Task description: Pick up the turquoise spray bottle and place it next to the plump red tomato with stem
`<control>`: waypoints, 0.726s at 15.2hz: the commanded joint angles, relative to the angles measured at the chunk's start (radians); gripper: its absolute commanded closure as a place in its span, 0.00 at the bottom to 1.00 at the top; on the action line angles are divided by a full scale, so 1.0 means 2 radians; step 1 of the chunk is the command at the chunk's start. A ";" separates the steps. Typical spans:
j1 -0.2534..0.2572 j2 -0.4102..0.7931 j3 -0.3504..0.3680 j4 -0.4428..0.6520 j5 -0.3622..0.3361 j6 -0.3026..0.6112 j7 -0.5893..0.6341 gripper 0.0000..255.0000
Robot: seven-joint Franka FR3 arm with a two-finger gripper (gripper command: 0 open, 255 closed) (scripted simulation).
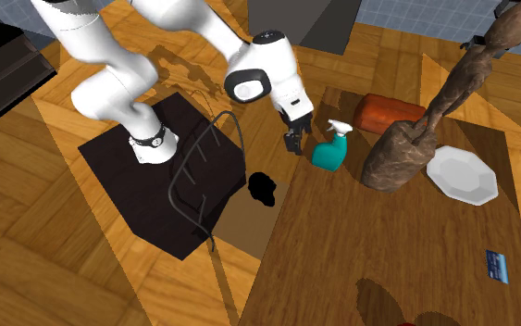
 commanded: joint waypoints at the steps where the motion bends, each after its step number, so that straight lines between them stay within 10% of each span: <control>1: 0.001 0.038 0.004 0.027 -0.067 0.021 0.053 0.00; 4: 0.028 0.090 -0.014 0.072 -0.170 0.040 0.136 0.00; 11: 0.062 0.146 -0.054 0.111 -0.246 0.055 0.195 0.00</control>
